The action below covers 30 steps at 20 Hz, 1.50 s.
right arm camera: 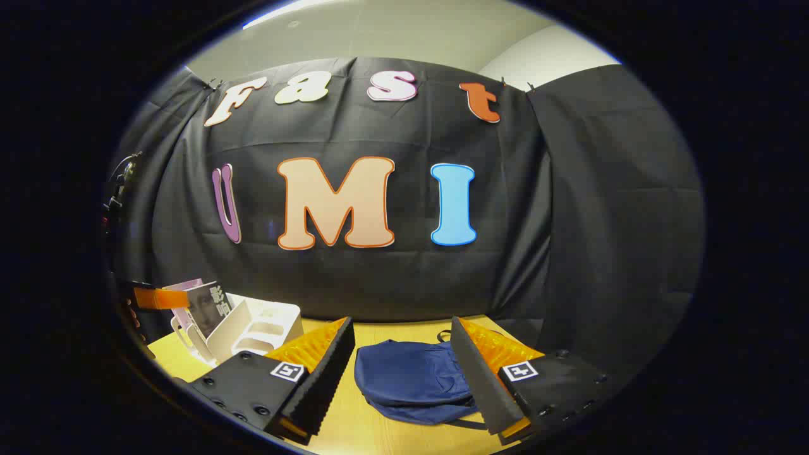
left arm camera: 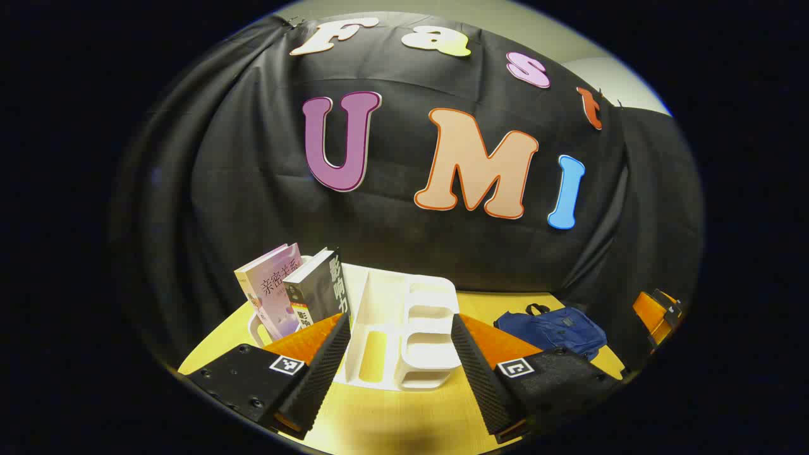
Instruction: Open the schoolbag, grab two books from the bookshelf and put them into the schoolbag.
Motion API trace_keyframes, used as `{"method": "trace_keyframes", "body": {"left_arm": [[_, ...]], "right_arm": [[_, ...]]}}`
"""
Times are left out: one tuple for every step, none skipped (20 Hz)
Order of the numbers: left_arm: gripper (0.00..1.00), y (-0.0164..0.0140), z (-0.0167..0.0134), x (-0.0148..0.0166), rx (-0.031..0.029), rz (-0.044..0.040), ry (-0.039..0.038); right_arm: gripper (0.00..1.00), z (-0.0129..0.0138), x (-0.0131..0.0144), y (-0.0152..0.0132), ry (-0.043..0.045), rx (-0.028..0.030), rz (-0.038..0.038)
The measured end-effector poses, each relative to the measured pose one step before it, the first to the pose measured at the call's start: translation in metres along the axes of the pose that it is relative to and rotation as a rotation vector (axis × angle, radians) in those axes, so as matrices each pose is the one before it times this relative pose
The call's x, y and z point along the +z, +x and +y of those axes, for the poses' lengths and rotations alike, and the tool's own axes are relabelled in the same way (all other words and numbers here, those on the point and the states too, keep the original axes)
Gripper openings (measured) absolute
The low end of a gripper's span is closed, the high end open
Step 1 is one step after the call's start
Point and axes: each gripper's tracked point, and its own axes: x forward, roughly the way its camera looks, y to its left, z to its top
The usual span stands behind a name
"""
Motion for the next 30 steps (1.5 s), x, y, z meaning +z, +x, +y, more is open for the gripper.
{"method": "trace_keyframes", "body": {"left_arm": [[0.95,-0.00058,-0.00379,0.00221,0.00178,-0.00474,-0.00331],[0.94,0.00035,-0.00636,0.00265,0.00263,-0.00643,-0.00379],[0.94,0.00142,-0.00619,0.00159,0.00265,-0.00121,-0.00298],[0.94,0.00138,-0.00619,-0.00136,0.00064,0.00183,-0.00291],[0.94,0.00083,-0.00535,-0.00105,0.0002,0.00097,-0.0025],[0.95,-0.00054,-0.00286,-0.0022,0.00052,0.00002,-0.00227],[0.95,0.00091,-0.00431,-0.0022,-0.00027,0.00453,-0.00022],[0.95,0.00101,-0.0024,-0.00235,0.00393,0.00417,0.00113],[0.94,0.00033,-0.0019,-0.00061,0.00319,-0.00077,0.00185],[0.95,-0.00083,-0.00077,-0.00135,0.00402,0.00223,0.00128],[0.95,0.00007,-0.00166,-0.00005,0.00291,0.002,0.00003],[0.95,-0.00028,-0.00245,-0.00061,0.00079,-0.00229,0.00071],[0.95,0.0,-0.00084,-0.0008,0.0023,-0.00108,0.00352],[0.94,0.00127,-0.00055,0.00048,0.0037,0.00127,0.0042],[0.95,0.0004,0.00012,0.00043,0.00352,0.00198,0.00354],[0.94,-0.00182,0.00145,-0.00165,0.00323,0.00416,0.00427],[0.94,-0.00137,0.00064,0.00165,0.00075,-0.00179,0.00341],[0.95,-0.00182,0.00158,0.00106,0.00162,-0.00418,0.00215],[0.95,-0.001,0.00068,0.00174,0.003,-0.00273,0.00325],[0.94,-0.00063,0.00068,-0.00067,0.00279,0.00076,0.00536],[0.95,-0.00143,0.00135,0.00007,0.00404,-0.0006,0.00671],[0.95,-0.00217,0.00237,-0.00104,0.00362,0.0003,0.00647],[0.95,-0.00095,0.00208,-0.00126,0.00259,0.00495,0.0051],[0.95,-0.00082,0.00092,-0.00135,0.00267,0.00634,0.00451],[0.94,-0.00141,0.00203,-0.00203,0.00529,0.00554,0.00393],[0.94,-0.00167,0.0026,-0.00156,0.00472,0.0061,0.00298],[0.94,-0.00203,0.00319,-0.00315,0.00442,0.0063,0.00182],[0.95,-0.00141,0.0022,-0.00094,0.004,0.00298,0.00021],[0.95,-0.00143,0.00127,-0.00154,0.00312,0.00372,-0.00045],[0.95,-0.00067,0.00135,-0.00016,0.00375,0.00346,0.00034]], "right_arm": [[0.97,-0.00302,-0.00079,0.00315,-0.00771,0.00356,0.00746],[0.96,-0.00353,-0.00242,0.00411,-0.01067,0.00632,0.0098],[0.96,-0.00197,-0.00186,0.0029,-0.01043,0.01131,0.00777],[0.97,-0.00136,-0.002,0.00414,-0.01189,0.01,0.00595],[0.97,-0.002,-0.00155,0.00303,-0.01063,0.01013,0.00609],[0.97,-0.00189,-0.00359,0.00261,-0.00795,0.00806,0.00554],[0.97,-0.00237,-0.00119,0.00198,-0.00445,0.00591,0.00219],[0.97,-0.00216,-0.00209,0.00321,-0.00236,0.00461,0.00293],[0.97,-0.00139,-0.00278,0.00282,-0.00099,0.00351,0.0063],[0.97,-0.00214,-0.00296,0.00398,0.00014,0.00255,0.00874],[0.97,-0.00127,-0.00202,0.00204,-0.00085,0.00544,0.00927],[0.97,-0.00036,-0.00098,0.00181,-0.00587,0.00578,0.00127],[0.97,-0.00253,0.00103,0.00126,-0.00986,0.00165,-0.00377],[0.96,-0.00306,-0.00012,0.00116,-0.01303,-0.00122,-0.00369],[0.96,-0.00338,-0.00012,0.0013,-0.01265,-0.00374,-0.00029],[0.97,-0.00287,-0.00195,0.00102,-0.00741,-0.00113,0.00178],[0.97,-0.00057,-0.0013,0.00131,-0.0054,0.00112,0.0005],[0.96,-0.001,-0.00072,0.00041,-0.0058,-0.00097,0.00024],[0.96,-0.00086,-0.00231,0.0006,-0.0113,-0.00398,0.00188],[0.96,-0.00129,-0.00432,0.00019,-0.01793,-0.00677,0.00493],[0.96,-0.0006,-0.00453,0.00089,-0.02238,-0.00439,0.00799],[0.96,0.00058,-0.00803,0.00144,-0.02461,-0.00279,0.00814],[0.97,-0.00005,-0.0075,0.00167,-0.03195,-0.00808,0.0112],[0.97,0.00089,-0.00609,0.00114,-0.03183,-0.00412,0.00872],[0.97,0.00112,-0.00661,0.0029,-0.03956,-0.00586,0.00888],[0.97,0.00158,-0.00929,0.00232,-0.04045,-0.00343,0.00918],[0.97,0.00314,-0.01101,0.00262,-0.03656,-0.00104,0.01784],[0.96,0.00509,-0.01077,0.00251,-0.02696,0.0066,0.02509],[0.96,0.00557,-0.01111,0.00233,-0.02034,0.0099,0.02096],[0.94,0.00468,-0.00981,0.00468,-0.0208,0.00208,0.01945]]}}
